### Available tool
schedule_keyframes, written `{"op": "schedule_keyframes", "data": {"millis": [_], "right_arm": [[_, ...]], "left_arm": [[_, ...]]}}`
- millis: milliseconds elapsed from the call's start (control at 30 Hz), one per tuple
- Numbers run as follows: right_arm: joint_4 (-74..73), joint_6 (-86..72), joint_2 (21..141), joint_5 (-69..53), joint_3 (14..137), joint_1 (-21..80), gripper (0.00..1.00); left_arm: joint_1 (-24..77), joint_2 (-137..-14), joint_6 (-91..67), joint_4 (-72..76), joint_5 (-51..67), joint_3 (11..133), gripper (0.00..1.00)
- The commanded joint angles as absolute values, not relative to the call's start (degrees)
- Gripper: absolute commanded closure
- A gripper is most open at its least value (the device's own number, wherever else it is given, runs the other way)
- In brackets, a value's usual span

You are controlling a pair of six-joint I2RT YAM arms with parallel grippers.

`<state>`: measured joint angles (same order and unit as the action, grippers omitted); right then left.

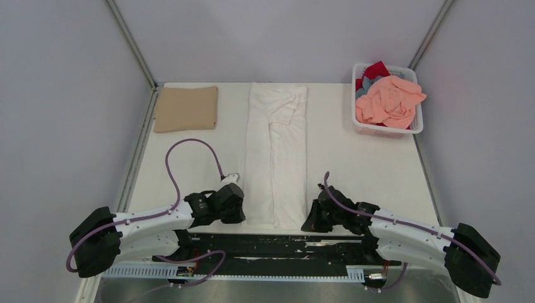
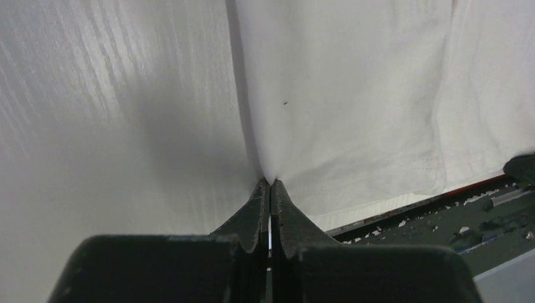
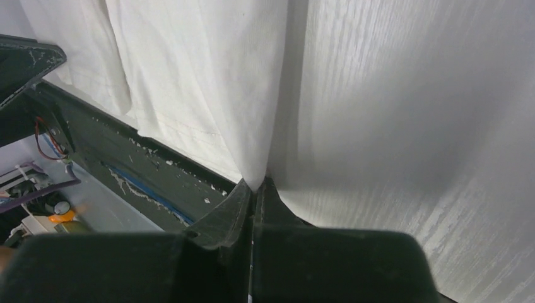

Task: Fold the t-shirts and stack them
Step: Grab the bottom of the folded rectangular tshirt with both arms, then fold the folded rectangular tshirt in 1/3 of the way

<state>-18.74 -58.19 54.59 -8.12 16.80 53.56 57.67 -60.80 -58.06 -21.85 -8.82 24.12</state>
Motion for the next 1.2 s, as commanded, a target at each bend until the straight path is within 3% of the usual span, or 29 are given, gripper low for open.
{"op": "schedule_keyframes", "data": {"millis": [0,133,400,800,1167], "right_arm": [[-20.9,-60.4,48.4,-10.3,12.2,54.7,1.00],[-20.9,-60.3,46.0,-11.8,12.9,55.5,1.00],[-20.2,-55.6,48.1,-8.3,20.4,55.6,1.00],[-18.6,-39.1,60.2,4.4,37.9,45.5,1.00],[-10.0,-30.8,76.4,5.4,52.0,34.2,1.00]], "left_arm": [[58.0,-54.8,-58.7,-27.9,-5.3,19.4,1.00],[57.9,-50.5,-58.1,-26.2,-0.8,17.5,1.00],[57.7,-48.0,-54.6,-21.1,-2.4,21.8,1.00],[41.4,-62.4,-45.5,-15.9,0.1,36.1,1.00],[29.5,-80.3,-40.6,-15.6,-0.6,55.8,1.00]]}}
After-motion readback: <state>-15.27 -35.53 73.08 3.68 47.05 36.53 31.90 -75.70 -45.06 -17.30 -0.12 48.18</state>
